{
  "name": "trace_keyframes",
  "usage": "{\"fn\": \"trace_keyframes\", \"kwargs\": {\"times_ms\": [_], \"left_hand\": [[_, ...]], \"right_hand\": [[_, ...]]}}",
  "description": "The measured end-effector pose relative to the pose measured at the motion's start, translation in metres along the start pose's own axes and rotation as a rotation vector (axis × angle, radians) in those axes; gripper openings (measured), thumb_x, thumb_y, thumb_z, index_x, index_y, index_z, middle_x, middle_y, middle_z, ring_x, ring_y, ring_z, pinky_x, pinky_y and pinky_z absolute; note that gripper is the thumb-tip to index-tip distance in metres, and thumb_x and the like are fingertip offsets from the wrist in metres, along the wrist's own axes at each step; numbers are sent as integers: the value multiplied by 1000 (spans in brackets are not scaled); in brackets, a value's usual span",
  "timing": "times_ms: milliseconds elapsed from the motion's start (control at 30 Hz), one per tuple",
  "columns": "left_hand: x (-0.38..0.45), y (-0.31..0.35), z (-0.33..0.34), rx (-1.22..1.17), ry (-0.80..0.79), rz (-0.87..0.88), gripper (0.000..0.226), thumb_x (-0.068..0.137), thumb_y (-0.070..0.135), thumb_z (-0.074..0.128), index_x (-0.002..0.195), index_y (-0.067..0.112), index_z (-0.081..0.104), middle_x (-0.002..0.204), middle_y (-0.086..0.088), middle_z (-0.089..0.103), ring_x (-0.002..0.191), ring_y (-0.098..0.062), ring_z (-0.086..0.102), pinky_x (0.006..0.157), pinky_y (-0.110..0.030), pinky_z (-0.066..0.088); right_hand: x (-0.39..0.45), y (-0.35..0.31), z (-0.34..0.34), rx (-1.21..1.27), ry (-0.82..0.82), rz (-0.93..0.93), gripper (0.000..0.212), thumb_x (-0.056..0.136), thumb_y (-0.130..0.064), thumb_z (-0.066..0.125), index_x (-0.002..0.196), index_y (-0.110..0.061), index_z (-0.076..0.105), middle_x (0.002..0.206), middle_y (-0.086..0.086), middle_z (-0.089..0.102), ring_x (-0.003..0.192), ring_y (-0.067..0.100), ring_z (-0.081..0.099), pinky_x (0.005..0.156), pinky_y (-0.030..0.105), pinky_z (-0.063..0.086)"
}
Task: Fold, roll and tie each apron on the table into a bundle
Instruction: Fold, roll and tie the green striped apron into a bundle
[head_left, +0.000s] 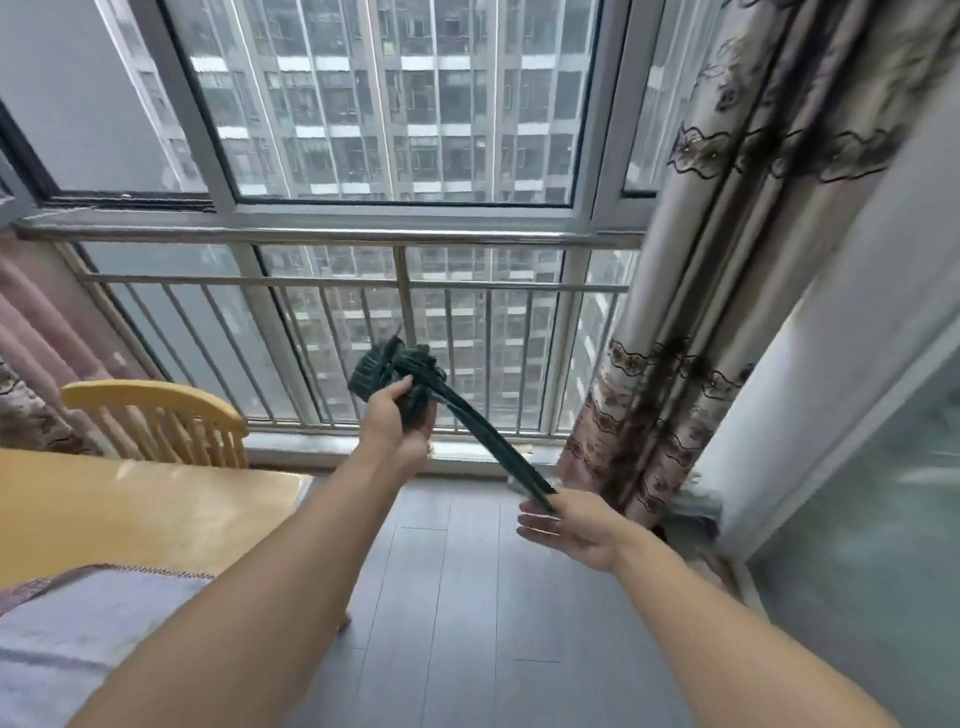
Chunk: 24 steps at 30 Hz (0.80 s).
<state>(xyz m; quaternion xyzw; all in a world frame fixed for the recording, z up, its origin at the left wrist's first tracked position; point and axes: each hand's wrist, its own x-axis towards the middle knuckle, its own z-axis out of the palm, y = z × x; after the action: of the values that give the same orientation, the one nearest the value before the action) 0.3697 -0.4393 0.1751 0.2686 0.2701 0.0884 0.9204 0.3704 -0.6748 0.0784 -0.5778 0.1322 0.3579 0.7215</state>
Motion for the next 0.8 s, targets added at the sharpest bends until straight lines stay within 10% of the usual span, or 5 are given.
{"fn": "trace_keyframes", "kwargs": {"times_ms": [200, 333, 467, 667, 800], "left_hand": [[17, -85, 62, -41, -55, -154, 27, 99, 6, 57, 126, 2, 61, 112, -15, 71, 104, -26, 67, 84, -32, 58], [44, -120, 98, -116, -10, -249, 29, 99, 10, 59, 127, 2, 62, 116, -13, 71, 107, -26, 67, 93, -34, 58], [68, -170, 129, -163, 2, -413, 24, 101, 15, 58, 120, 3, 66, 121, -9, 70, 113, -23, 67, 95, -32, 56], [89, -236, 196, -148, -64, -632, 19, 102, 16, 55, 109, 4, 68, 89, -10, 74, 90, -22, 67, 97, -26, 52], [108, -257, 242, -127, -111, -724, 20, 99, 14, 60, 116, 5, 67, 107, -12, 74, 103, -25, 69, 99, -32, 54]], "right_hand": [[-35, -28, -90, 365, 205, -21, 32, 105, -7, 48, 133, 2, 61, 126, 16, 69, 115, 33, 68, 79, 47, 64], [-70, -74, -129, 603, 202, -258, 22, 103, -12, 52, 92, -4, 68, 85, 19, 74, 77, 31, 76, 78, 43, 63], [-87, -127, -158, 687, 274, -442, 14, 103, -12, 54, 94, -5, 61, 83, 15, 70, 88, 31, 69, 90, 44, 54], [-112, -215, -197, 317, 391, -478, 24, 104, -12, 53, 80, -9, 54, 57, 2, 46, 65, 22, 64, 73, 32, 62], [-127, -237, -220, 105, 475, -317, 19, 107, -11, 48, 91, -5, 55, 52, 1, 39, 44, 15, 49, 78, 38, 62]]}}
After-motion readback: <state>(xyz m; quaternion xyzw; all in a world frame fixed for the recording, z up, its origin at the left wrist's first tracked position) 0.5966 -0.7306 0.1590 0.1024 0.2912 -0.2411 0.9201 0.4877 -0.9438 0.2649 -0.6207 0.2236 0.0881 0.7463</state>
